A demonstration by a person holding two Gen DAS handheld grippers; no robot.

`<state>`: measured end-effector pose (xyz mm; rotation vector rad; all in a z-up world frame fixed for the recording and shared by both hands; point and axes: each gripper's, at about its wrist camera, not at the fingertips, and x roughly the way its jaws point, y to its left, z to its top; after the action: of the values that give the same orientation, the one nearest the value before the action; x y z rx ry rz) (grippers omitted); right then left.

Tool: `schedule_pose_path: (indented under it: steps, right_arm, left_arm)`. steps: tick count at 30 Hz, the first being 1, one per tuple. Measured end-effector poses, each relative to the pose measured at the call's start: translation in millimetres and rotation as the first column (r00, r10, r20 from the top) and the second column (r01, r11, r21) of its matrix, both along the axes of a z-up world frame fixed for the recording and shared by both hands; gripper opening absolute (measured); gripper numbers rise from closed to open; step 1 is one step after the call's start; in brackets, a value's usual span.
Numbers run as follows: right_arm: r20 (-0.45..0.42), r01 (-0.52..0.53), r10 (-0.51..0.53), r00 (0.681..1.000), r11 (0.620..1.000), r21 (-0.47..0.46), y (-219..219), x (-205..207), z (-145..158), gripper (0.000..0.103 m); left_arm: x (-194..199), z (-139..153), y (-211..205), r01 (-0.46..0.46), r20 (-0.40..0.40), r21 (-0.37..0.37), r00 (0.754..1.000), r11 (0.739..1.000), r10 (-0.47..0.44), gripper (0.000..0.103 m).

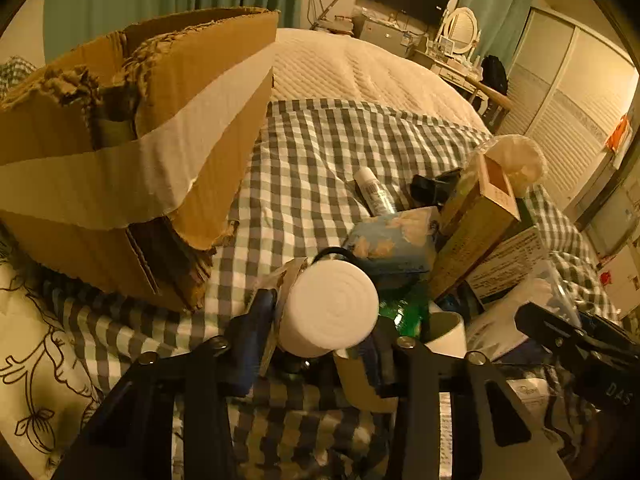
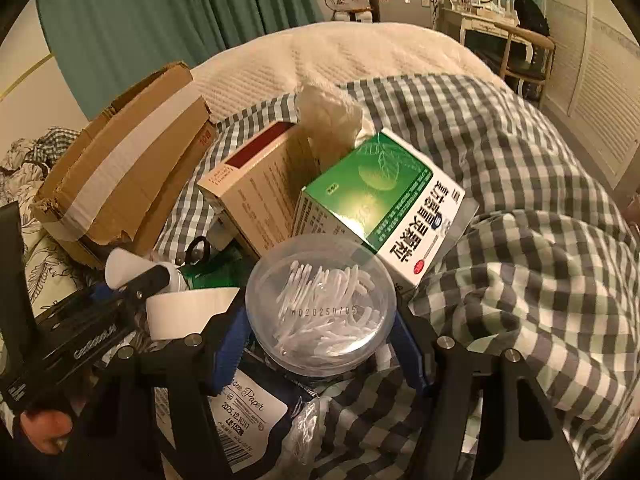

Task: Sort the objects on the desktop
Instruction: 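Carry the white cylinder in the left tool while the right tool carries the cotton-swab tub into the box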

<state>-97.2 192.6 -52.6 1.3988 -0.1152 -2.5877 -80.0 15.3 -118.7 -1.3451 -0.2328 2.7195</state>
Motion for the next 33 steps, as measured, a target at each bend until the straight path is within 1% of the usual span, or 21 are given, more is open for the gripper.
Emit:
schedule_pose_path:
  steps: [4, 10, 15, 17, 21, 25, 28, 33]
  right_arm:
    - [0.026, -0.007, 0.007, 1.000, 1.000, 0.000, 0, -9, -6, 0.065]
    - [-0.007, -0.008, 0.008, 1.000, 1.000, -0.003, 0, -3, -4, 0.064]
    - [-0.060, 0.006, -0.005, 0.998, 1.000, 0.009, 6, 9, 4, 0.064]
    - [-0.102, 0.012, -0.009, 0.995, 0.999, 0.030, 5, 15, 12, 0.064]
    - [-0.158, 0.024, -0.015, 0.987, 0.998, 0.054, 5, 27, 27, 0.064]
    - [-0.203, 0.033, -0.024, 0.979, 0.999, 0.038, 3, 42, 49, 0.064]
    - [-0.240, 0.027, -0.018, 0.971, 0.999, 0.036, -1, 55, 69, 0.064]
    - [-0.322, -0.003, 0.019, 0.946, 0.999, 0.050, -16, 74, 108, 0.064]
  left_arm:
    - [4, 2, 2, -0.008, -0.023, -0.018, 1.000, 1.000, 0.008, 0.034]
    - [9, 6, 1, -0.009, -0.047, -0.020, 0.999, 1.000, 0.008, 0.034]
    - [18, 21, -2, -0.011, -0.099, -0.014, 0.995, 1.000, 0.009, 0.033]
    - [22, 30, -5, -0.008, -0.136, 0.005, 0.991, 1.000, 0.009, 0.033]
    - [30, 49, -10, 0.005, -0.178, 0.026, 0.984, 1.000, 0.000, 0.033]
    - [39, 74, -19, -0.006, -0.233, 0.046, 0.972, 0.999, 0.016, 0.033]
    - [46, 96, -30, -0.019, -0.270, 0.057, 0.962, 0.998, 0.034, 0.033]
    - [53, 135, -55, -0.036, -0.337, 0.111, 0.939, 0.993, 0.071, 0.033]
